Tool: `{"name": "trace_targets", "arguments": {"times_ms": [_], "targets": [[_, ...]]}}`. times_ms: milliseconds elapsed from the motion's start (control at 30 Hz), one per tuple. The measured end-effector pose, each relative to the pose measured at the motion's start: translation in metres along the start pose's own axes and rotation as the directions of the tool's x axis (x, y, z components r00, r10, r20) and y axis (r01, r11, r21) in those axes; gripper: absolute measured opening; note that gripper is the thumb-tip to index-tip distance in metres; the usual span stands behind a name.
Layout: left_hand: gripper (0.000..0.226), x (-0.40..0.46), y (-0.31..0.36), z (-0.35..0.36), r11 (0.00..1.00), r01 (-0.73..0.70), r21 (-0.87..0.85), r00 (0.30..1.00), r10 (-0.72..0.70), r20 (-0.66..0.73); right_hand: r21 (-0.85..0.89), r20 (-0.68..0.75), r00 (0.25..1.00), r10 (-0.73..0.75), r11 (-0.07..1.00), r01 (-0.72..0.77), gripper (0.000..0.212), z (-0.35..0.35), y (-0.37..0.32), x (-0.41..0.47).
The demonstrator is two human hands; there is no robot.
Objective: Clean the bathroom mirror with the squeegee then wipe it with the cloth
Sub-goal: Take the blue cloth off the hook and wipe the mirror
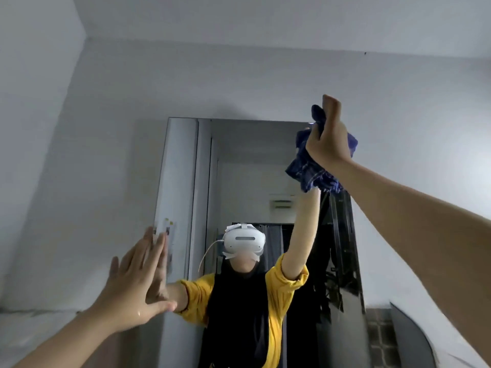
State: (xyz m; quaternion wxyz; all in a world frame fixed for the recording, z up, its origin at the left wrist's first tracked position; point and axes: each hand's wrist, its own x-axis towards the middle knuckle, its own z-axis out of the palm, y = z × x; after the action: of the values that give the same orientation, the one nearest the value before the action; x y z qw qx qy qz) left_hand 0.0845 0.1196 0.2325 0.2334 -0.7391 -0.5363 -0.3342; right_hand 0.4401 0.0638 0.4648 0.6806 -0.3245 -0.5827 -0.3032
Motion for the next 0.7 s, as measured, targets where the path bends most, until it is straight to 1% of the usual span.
{"name": "trace_targets", "arguments": {"times_ms": [33,67,133,167,200,267,333,400,467,533,600,633,667,700], "targets": [[0.137,0.003,-0.004,0.002,1.000,-0.001,-0.015,1.000,0.001,0.007,-0.043,-0.011,1.000,0.005,0.999,-0.005,0.047,0.010,0.008,0.001],[0.137,0.005,-0.008,0.004,0.999,-0.005,-0.040,1.000,0.006,0.007,-0.136,-0.043,0.999,0.005,0.991,-0.011,0.043,0.019,0.016,0.001],[0.136,0.009,-0.012,0.006,0.998,-0.022,-0.063,1.000,0.022,-0.002,-0.400,-0.149,0.989,0.013,0.914,-0.072,0.034,0.033,0.026,0.003],[0.135,0.009,-0.013,0.008,0.997,-0.029,-0.065,1.000,0.029,-0.004,-0.475,-0.191,0.981,0.034,0.871,-0.123,0.029,0.037,0.026,0.004],[0.135,0.009,-0.013,0.008,0.997,-0.037,-0.074,0.999,0.036,-0.015,-0.505,-0.210,0.975,0.068,0.847,-0.168,0.030,0.039,0.023,0.004],[0.133,0.006,-0.013,0.009,0.992,-0.044,-0.119,0.998,0.039,-0.042,-0.501,-0.179,0.971,0.157,0.835,-0.228,0.035,0.038,0.015,0.000],[0.134,0.004,-0.011,0.009,0.991,-0.034,-0.131,0.999,0.028,-0.045,-0.501,-0.089,0.971,0.222,0.833,-0.236,0.042,0.040,0.014,-0.008],[0.138,0.003,-0.009,0.009,0.991,-0.016,-0.131,0.999,0.010,-0.050,-0.515,0.038,0.974,0.225,0.839,-0.174,0.057,0.039,0.017,-0.014],[0.134,0.002,-0.007,0.010,0.990,-0.014,-0.141,0.998,0.006,-0.061,-0.507,0.146,0.966,0.211,0.855,-0.110,0.072,0.034,0.019,-0.015],[0.131,0.001,-0.007,0.009,0.989,-0.013,-0.147,0.998,0.004,-0.067,-0.468,0.199,0.963,0.184,0.881,-0.072,0.076,0.027,0.021,-0.016],[0.133,0.000,-0.005,0.009,0.991,-0.005,-0.137,0.998,-0.004,-0.064,-0.470,0.185,0.974,0.127,0.882,-0.026,0.066,0.026,0.023,-0.022],[0.134,0.000,-0.005,0.009,0.992,0.007,-0.129,0.998,-0.015,-0.067,-0.503,0.140,0.984,0.108,0.864,-0.024,0.059,0.029,0.023,-0.027],[0.135,-0.001,-0.004,0.009,0.992,0.020,-0.121,0.997,-0.029,-0.072,-0.543,0.070,0.991,0.114,0.838,-0.059,0.053,0.035,0.021,-0.032],[0.136,-0.001,-0.004,0.009,0.993,0.033,-0.112,0.996,-0.042,-0.073,-0.564,-0.014,0.986,0.163,0.814,-0.143,0.051,0.043,0.016,-0.036]]}}
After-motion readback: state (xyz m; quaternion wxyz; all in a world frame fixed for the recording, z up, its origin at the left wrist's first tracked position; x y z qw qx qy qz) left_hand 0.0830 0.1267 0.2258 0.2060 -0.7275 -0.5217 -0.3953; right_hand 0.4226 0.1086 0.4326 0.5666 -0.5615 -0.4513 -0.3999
